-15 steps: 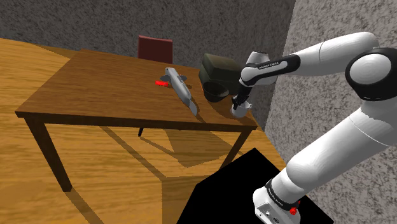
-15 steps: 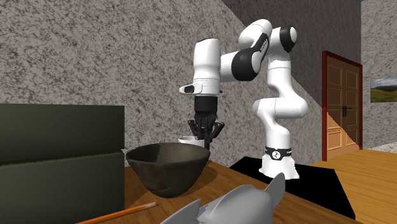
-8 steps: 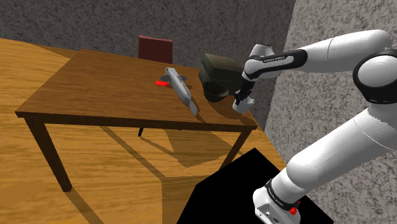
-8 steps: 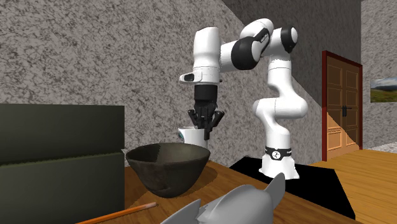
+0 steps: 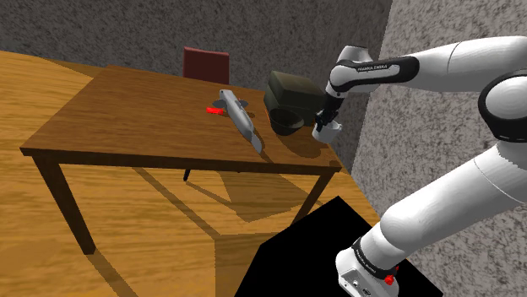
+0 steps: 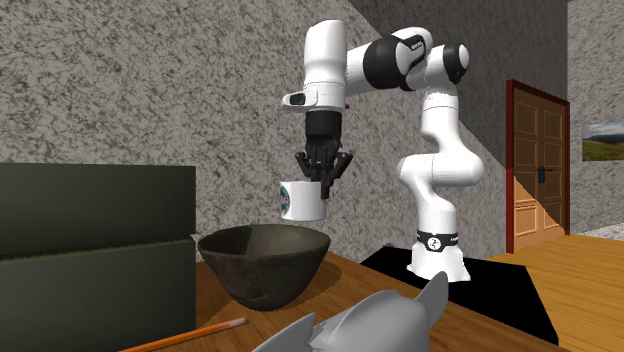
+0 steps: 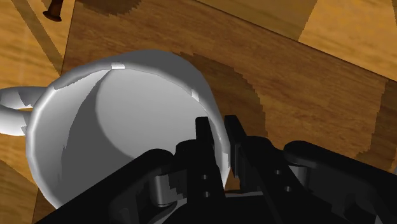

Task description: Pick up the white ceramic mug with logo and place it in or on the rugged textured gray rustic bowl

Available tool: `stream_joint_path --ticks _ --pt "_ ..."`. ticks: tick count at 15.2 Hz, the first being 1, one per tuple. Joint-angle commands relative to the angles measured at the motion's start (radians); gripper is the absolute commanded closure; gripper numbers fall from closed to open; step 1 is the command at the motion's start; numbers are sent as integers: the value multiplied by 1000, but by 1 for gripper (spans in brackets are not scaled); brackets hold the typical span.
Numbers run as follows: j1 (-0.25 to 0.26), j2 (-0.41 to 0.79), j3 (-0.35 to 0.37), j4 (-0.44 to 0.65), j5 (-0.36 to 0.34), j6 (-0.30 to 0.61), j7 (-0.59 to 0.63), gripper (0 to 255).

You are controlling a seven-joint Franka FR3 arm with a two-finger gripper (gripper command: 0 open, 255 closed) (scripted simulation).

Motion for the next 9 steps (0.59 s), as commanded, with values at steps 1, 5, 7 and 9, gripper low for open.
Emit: stream_joint_path --ticks 1,5,7,9 --pt "0 -10 1 19 0 -29 -1 255" --pt "1 -25 3 59 0 -84 -2 255" --pt "1 -31 4 80 0 -111 -3 255" --pt "1 -36 5 102 0 -138 -4 255"
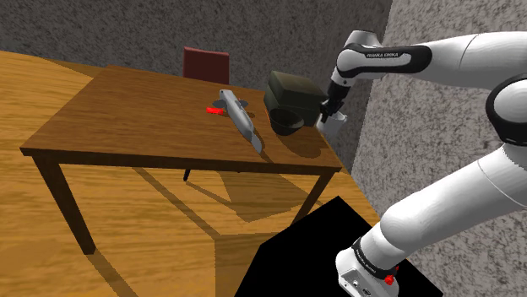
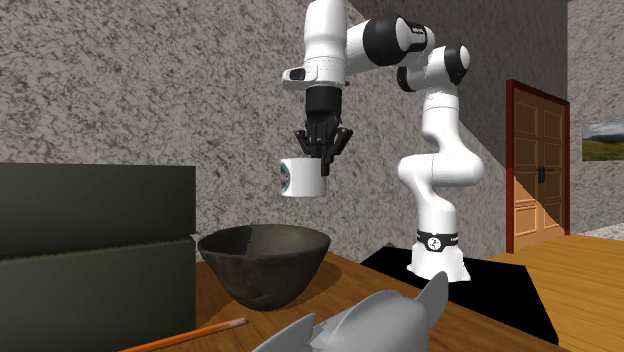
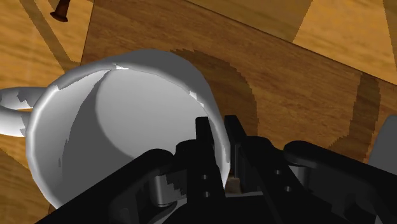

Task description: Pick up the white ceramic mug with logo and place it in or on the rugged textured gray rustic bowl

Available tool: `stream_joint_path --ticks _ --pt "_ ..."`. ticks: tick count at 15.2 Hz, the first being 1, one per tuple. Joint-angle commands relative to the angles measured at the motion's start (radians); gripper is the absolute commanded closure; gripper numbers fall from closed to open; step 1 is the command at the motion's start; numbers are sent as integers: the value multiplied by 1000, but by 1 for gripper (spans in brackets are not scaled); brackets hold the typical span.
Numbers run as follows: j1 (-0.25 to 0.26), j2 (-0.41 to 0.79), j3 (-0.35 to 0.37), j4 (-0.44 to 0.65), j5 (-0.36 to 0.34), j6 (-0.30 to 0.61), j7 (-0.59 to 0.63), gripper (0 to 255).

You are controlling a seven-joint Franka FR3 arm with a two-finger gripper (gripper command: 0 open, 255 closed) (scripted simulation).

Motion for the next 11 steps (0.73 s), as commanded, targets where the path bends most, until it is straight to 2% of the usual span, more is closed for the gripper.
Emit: stream_joint_path --ticks 1,5,11 --pt "0 -3 1 23 0 -27 -1 255" --pt "1 -10 3 63 1 -73 -3 255" --pt "33 201 31 317 42 -122 39 255"
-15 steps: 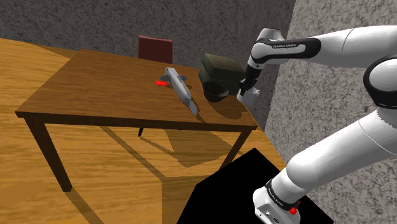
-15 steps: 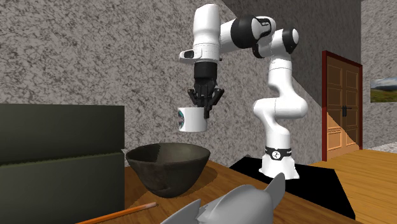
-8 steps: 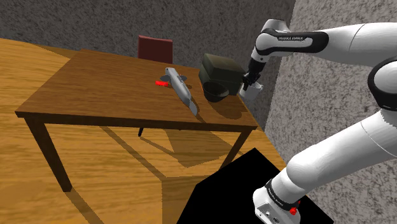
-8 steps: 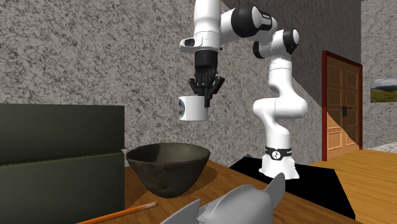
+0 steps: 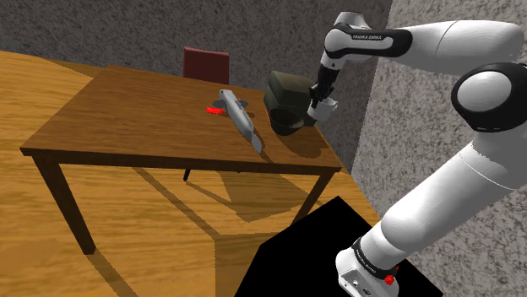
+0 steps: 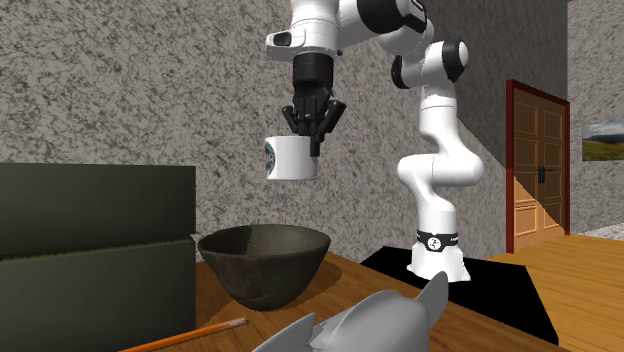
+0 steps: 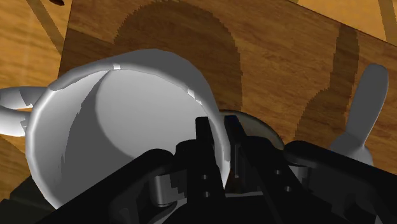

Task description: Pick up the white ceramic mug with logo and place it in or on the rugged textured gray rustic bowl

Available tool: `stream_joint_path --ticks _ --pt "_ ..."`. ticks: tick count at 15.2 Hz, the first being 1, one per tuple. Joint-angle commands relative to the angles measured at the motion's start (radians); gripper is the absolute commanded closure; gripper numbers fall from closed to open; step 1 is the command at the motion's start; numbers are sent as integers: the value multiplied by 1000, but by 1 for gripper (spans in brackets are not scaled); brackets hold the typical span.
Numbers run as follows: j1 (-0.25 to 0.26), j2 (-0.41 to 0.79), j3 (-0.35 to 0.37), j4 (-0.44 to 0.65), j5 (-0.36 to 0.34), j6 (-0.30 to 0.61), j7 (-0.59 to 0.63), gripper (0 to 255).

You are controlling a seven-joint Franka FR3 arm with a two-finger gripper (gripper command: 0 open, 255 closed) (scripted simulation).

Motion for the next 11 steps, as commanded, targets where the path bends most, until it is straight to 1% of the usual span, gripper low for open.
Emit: stream_joint_path --ticks 1,6,7,8,11 --pt "10 67 10 88 11 -23 16 255" --pt "26 263 28 362 37 -104 45 255" --pt "29 307 31 427 42 -125 51 255" --pt "31 376 36 533 49 -162 59 255" --pt "32 371 37 484 48 -119 61 255"
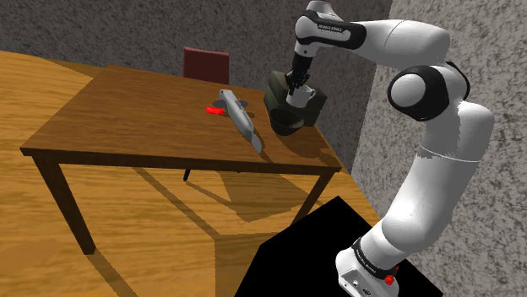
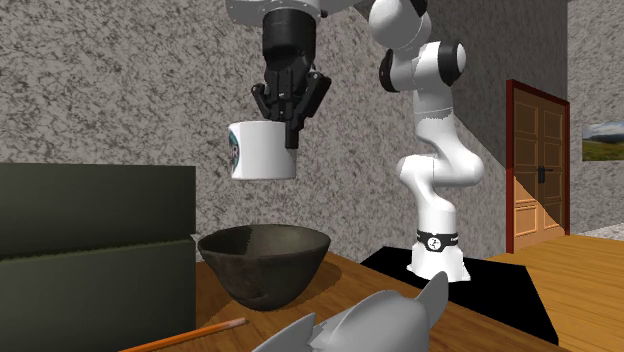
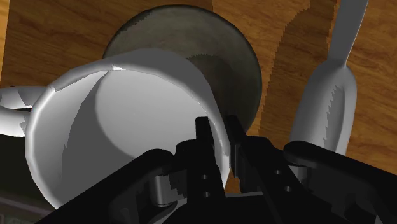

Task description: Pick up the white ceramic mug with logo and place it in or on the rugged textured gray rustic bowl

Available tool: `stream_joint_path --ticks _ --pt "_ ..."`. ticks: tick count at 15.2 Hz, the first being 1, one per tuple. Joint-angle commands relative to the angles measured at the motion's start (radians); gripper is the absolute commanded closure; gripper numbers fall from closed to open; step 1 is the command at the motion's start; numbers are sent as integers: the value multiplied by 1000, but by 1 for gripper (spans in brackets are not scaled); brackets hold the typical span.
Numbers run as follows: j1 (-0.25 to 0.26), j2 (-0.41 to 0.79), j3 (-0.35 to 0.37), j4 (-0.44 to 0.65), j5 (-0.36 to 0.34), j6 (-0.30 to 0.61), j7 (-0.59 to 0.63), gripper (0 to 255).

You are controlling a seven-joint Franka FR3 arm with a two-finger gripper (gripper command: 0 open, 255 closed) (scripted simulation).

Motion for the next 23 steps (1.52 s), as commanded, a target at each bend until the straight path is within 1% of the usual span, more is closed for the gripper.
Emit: stream_joint_path --ticks 1,14,23 --pt "0 6 0 -14 1 20 1 255" --pt "2 14 2 -177 1 191 6 255" --pt "2 15 2 -182 1 198 6 255"
